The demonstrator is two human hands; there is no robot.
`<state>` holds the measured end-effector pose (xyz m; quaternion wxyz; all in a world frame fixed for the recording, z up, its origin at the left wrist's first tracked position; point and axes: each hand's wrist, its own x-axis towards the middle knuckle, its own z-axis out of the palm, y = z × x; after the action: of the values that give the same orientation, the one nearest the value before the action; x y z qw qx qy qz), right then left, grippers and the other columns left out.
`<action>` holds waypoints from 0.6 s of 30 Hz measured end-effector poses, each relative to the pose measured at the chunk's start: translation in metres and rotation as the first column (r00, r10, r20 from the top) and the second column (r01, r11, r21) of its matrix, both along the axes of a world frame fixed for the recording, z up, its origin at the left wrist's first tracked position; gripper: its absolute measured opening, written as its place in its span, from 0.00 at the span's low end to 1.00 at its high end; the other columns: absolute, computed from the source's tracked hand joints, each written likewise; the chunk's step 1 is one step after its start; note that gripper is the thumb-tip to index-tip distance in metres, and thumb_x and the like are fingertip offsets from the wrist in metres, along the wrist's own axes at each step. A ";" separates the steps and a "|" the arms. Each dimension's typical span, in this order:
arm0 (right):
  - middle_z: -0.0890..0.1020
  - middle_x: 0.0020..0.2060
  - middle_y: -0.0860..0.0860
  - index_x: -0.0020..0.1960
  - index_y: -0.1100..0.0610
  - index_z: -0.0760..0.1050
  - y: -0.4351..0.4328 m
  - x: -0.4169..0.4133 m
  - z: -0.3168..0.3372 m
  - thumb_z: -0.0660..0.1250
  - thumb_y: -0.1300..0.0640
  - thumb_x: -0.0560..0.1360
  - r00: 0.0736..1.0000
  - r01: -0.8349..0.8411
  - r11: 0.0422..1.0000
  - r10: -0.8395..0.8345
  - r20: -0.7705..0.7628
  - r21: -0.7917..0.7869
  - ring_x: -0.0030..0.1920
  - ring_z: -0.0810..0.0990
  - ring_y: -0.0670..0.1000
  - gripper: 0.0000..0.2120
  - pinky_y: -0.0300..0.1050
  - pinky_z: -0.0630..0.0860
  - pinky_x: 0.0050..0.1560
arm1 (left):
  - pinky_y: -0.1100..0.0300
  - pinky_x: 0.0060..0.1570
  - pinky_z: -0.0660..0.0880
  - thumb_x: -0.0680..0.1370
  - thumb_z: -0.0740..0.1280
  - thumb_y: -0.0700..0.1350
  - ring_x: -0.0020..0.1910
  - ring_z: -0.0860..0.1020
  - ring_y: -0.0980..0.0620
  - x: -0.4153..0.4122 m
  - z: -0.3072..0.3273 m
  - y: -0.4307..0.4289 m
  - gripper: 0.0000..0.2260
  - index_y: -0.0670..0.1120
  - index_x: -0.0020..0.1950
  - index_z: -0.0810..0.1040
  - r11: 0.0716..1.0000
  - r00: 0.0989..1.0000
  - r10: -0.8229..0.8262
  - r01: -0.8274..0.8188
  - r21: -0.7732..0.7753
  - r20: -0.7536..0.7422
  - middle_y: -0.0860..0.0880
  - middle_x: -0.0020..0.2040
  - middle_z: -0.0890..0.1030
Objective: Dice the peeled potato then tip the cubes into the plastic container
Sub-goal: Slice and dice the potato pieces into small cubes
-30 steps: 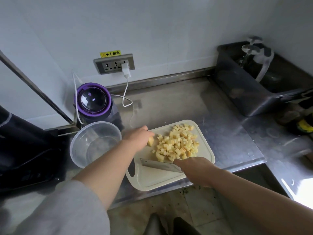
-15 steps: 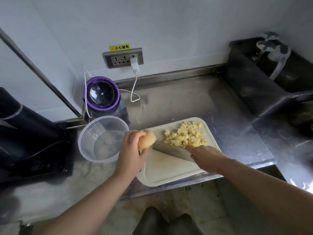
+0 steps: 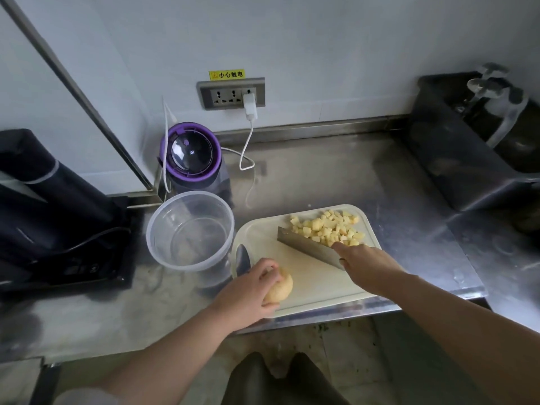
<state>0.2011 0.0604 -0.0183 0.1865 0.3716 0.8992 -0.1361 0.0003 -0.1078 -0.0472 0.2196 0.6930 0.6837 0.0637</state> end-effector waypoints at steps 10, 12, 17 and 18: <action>0.70 0.33 0.43 0.72 0.52 0.60 -0.010 0.003 0.024 0.51 0.54 0.85 0.989 0.091 0.995 -0.095 -0.110 -0.048 0.30 0.73 0.44 0.16 0.33 0.63 0.24 | 0.77 0.44 0.65 0.77 0.66 0.52 0.60 0.73 0.58 0.014 -0.004 0.013 0.20 0.52 0.66 0.64 0.978 0.976 0.202 -0.205 0.026 0.082 0.57 0.69 0.63; 0.69 0.34 0.44 0.72 0.52 0.58 -0.022 0.000 0.023 0.50 0.54 0.85 0.995 0.066 0.997 -0.070 -0.073 -0.047 0.30 0.71 0.43 0.16 0.33 0.63 0.25 | 0.73 0.49 0.67 0.76 0.67 0.52 0.60 0.73 0.56 0.017 -0.007 0.018 0.20 0.52 0.65 0.65 0.958 0.951 0.281 -0.285 0.020 0.132 0.56 0.68 0.66; 0.76 0.39 0.48 0.67 0.49 0.61 -0.044 -0.005 0.006 0.53 0.54 0.84 0.999 0.035 0.995 -0.035 0.000 -0.089 0.36 0.79 0.47 0.12 0.40 0.77 0.35 | 0.71 0.50 0.69 0.75 0.69 0.54 0.59 0.75 0.58 0.020 -0.012 0.013 0.22 0.52 0.66 0.68 0.890 0.865 0.443 -0.456 0.001 0.236 0.57 0.64 0.72; 0.77 0.39 0.48 0.67 0.48 0.62 -0.045 -0.007 0.002 0.54 0.54 0.84 0.999 0.043 0.994 -0.043 0.001 -0.099 0.36 0.79 0.47 0.12 0.40 0.77 0.35 | 0.70 0.51 0.69 0.75 0.69 0.54 0.59 0.75 0.58 0.020 -0.013 0.011 0.22 0.52 0.66 0.68 0.876 0.848 0.467 -0.482 -0.006 0.251 0.57 0.63 0.74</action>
<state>0.1946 0.0154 -0.0164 0.2014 0.3810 0.8833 -0.1846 0.0199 -0.0968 -0.0599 0.2598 0.4953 0.7991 0.2205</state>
